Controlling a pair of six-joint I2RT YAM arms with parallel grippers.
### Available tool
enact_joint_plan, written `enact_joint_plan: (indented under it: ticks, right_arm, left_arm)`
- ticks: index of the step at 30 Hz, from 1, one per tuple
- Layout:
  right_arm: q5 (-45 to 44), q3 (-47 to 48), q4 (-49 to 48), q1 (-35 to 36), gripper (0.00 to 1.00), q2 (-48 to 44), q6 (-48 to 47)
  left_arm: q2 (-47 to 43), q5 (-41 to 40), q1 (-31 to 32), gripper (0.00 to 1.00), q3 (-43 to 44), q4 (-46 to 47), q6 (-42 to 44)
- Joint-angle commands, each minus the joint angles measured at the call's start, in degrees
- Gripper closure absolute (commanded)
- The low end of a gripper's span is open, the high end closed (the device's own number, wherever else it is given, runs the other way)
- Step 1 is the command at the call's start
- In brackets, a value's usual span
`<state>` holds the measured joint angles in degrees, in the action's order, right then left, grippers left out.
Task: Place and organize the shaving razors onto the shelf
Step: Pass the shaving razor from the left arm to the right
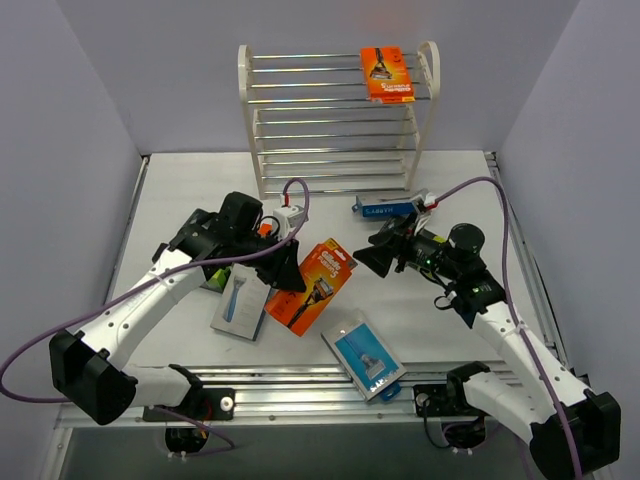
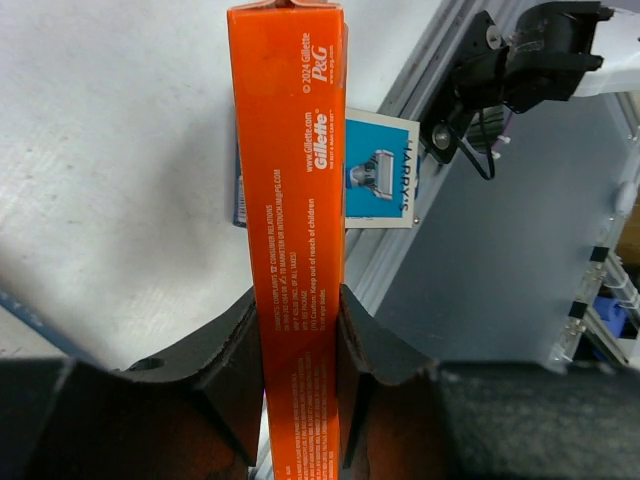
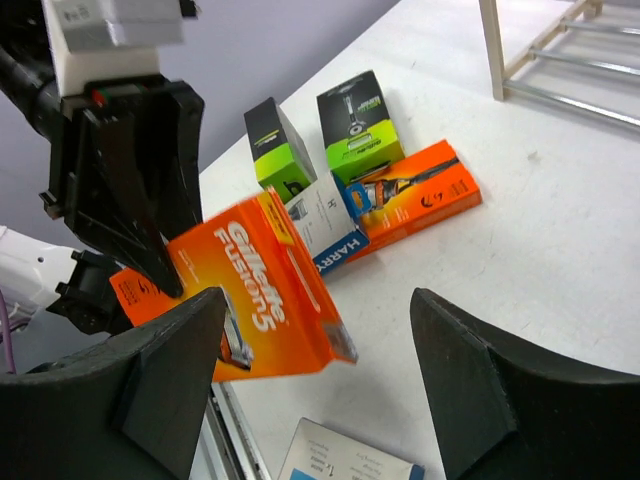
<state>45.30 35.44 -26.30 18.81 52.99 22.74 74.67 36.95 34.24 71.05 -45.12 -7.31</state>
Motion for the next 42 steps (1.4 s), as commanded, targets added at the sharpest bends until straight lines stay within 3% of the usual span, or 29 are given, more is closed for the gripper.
enact_joint_plan:
  ticks: [1, 15, 26, 31, 42]
  right_arm:
    - [0.9, 3.8, 3.4, 0.4, 0.30, -0.5, -4.2]
    - [10.2, 4.8, 1.7, 3.3, 0.30, 1.4, -3.7]
    - [6.7, 6.5, 7.5, 8.6, 0.31, 2.8, -8.1]
    - [7.0, 6.5, 7.8, 8.6, 0.40, 2.6, -8.2]
    - [9.6, 6.8, 7.9, 9.8, 0.72, 2.7, -8.0]
  left_arm:
    - [-0.7, 5.9, 1.0, 0.98, -0.4, 5.1, -2.4]
    - [-1.6, 8.1, 3.1, 0.98, -1.6, 7.9, -2.4]
    - [-2.3, 9.9, 3.8, 0.98, -0.4, 7.2, -1.9]
    - [-1.9, 9.5, 4.0, 0.98, 0.8, 5.5, -1.4]
    - [-2.4, 3.2, 4.4, 0.98, 1.8, 2.9, 0.5]
